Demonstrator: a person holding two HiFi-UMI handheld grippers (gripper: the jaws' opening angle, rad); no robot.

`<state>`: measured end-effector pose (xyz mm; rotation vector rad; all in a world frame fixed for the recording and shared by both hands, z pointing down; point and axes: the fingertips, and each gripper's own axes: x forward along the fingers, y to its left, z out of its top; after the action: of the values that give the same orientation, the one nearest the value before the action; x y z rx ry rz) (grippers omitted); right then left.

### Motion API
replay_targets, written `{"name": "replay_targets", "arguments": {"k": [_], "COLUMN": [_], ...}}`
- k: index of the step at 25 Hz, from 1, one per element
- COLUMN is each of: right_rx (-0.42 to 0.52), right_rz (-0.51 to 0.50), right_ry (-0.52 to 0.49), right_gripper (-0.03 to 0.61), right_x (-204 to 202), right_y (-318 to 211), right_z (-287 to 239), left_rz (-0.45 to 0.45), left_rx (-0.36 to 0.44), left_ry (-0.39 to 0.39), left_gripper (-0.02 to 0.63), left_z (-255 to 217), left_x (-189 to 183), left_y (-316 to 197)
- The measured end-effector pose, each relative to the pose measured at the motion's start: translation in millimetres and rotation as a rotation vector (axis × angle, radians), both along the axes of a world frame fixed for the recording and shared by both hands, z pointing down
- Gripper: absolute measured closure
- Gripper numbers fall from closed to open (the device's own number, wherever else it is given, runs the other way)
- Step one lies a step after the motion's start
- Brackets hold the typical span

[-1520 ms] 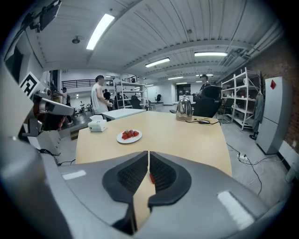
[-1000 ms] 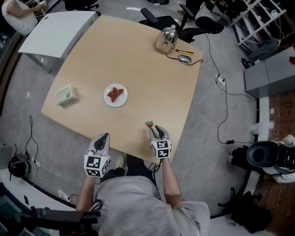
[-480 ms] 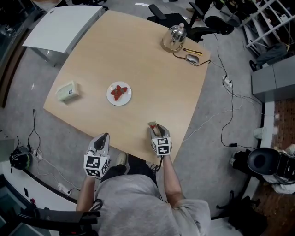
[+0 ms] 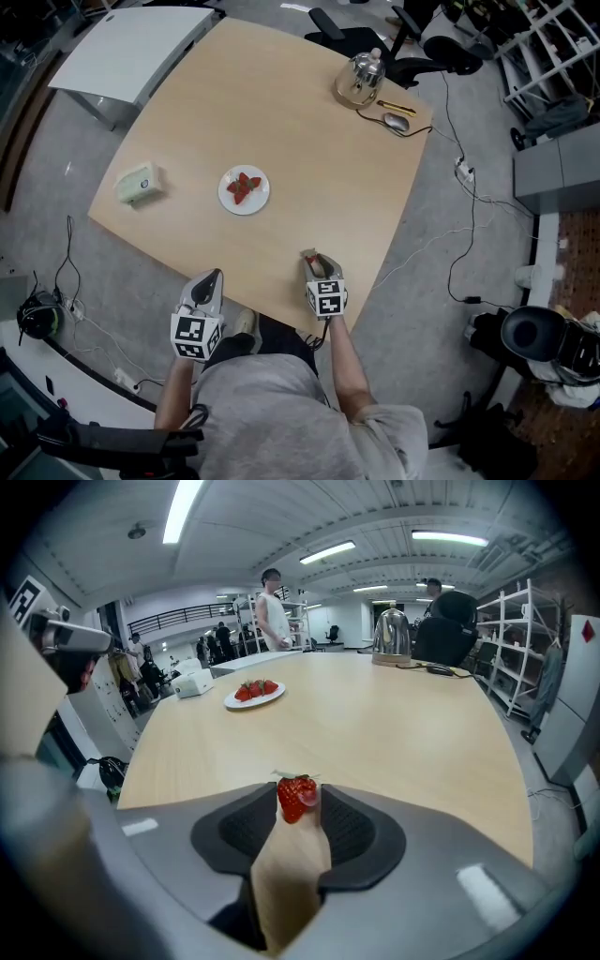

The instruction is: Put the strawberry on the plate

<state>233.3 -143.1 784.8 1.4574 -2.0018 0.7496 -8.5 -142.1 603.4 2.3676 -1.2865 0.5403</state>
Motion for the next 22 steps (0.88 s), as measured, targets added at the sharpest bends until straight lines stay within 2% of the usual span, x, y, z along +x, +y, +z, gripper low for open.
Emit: {"name": "replay_targets", "arguments": {"k": [8, 22], "right_rx": [0.045, 0.161], "right_rz": [-0.006, -0.123], "right_ry": [-0.01, -0.042], "right_gripper": [0.426, 0.428], "right_x": [-6, -57], "right_y": [-7, -47], "right_z": [-14, -60], "left_rz": [-0.016, -0.114], "left_rx": [0.005, 0.004], "left_ry": [0.008, 0.011], "left_gripper": [0.594, 0.594], "left_z": [0, 2], "left_x": [-6, -46], "left_y": [-2, 3]}}
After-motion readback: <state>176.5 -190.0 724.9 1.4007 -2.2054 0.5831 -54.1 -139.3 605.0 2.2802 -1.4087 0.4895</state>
